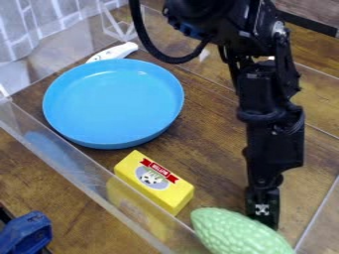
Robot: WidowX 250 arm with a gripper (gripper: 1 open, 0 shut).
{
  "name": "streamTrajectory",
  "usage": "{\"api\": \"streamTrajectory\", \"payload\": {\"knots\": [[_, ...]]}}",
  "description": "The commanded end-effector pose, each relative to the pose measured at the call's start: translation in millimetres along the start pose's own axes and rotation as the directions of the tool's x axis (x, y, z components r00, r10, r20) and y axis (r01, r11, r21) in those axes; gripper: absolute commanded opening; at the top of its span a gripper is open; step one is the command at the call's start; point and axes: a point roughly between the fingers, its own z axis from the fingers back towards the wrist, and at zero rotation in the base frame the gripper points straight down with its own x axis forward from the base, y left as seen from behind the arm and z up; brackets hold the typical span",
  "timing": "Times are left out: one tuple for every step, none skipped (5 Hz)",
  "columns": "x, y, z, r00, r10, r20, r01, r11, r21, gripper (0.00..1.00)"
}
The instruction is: Put the green object in the blue tray
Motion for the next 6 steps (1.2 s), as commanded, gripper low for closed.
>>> {"api": "streamTrajectory", "payload": {"knots": [[-0.5,-21.9,-24.4,0.997,-0.047,-0.061,0.042,0.996,-0.079,1.00],[0.1,-23.2,-24.6,0.997,-0.049,-0.063,0.043,0.995,-0.091,1.00],[0.5,-24.4,-24.9,0.997,-0.052,-0.065,0.045,0.994,-0.102,1.00],[-0.3,-24.9,-25.6,0.996,-0.051,-0.068,0.043,0.993,-0.113,1.00],[-1.2,-25.2,-25.7,0.996,-0.049,-0.070,0.040,0.992,-0.123,1.00],[-2.3,-25.7,-25.8,0.996,-0.047,-0.072,0.037,0.990,-0.134,1.00]]}}
